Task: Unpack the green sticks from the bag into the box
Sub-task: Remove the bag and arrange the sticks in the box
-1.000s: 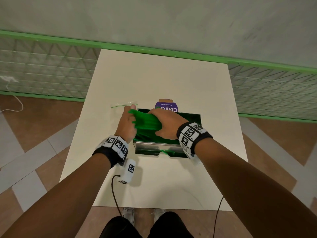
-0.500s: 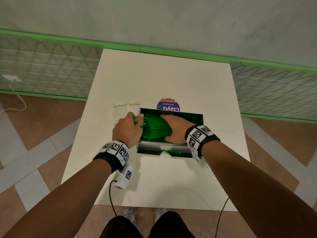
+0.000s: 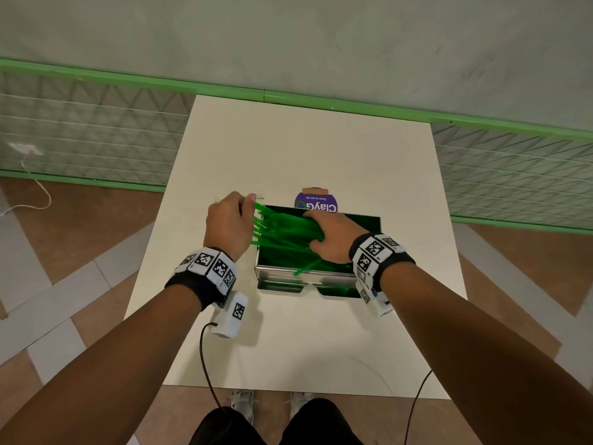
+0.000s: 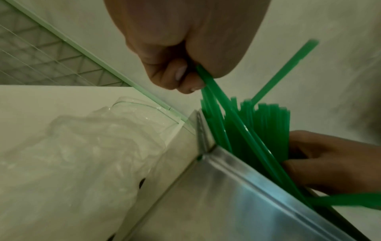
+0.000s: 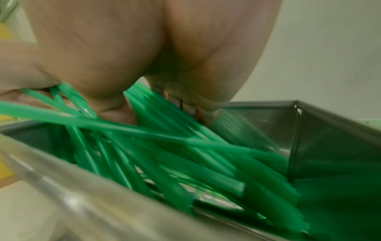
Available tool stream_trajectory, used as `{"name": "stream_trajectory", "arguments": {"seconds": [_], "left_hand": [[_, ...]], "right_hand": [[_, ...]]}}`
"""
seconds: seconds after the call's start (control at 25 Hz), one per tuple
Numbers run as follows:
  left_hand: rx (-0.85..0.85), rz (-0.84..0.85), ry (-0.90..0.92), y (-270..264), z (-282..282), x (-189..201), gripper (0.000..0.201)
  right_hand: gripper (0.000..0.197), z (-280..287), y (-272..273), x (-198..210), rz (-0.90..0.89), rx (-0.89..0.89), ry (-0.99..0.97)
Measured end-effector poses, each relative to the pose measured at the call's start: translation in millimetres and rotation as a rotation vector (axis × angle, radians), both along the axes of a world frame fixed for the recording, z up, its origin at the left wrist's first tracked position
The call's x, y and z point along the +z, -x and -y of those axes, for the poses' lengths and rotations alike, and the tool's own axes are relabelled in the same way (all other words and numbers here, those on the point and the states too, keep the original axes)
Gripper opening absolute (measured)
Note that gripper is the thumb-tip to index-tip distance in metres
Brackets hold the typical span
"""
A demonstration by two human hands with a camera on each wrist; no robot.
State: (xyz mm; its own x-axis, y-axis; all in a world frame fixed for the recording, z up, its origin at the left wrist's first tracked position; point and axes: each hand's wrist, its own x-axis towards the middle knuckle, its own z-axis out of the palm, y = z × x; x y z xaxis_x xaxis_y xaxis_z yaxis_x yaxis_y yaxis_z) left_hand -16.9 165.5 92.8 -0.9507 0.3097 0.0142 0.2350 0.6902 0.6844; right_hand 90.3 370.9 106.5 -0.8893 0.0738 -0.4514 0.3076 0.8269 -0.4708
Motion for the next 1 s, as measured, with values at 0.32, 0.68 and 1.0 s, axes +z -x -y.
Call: {"name": "stream_trajectory", "arguments": {"seconds": [0.32, 0.68, 1.0], "left_hand": [[0.095, 0.355, -0.08, -24, -15, -14, 0.044], [-0.107, 0.405, -0.158, -22, -13, -26, 0.042], [-0.103, 0.484, -0.376, -12, -6, -26, 0.041]], "right_hand": [[0.075, 0, -3, 4, 0.045, 0.002, 0.023], [0.09, -16, -16, 4, 0.165, 0.16, -0.095], [0.051, -2, -9, -3, 0.018, 0.231, -0.297]]}}
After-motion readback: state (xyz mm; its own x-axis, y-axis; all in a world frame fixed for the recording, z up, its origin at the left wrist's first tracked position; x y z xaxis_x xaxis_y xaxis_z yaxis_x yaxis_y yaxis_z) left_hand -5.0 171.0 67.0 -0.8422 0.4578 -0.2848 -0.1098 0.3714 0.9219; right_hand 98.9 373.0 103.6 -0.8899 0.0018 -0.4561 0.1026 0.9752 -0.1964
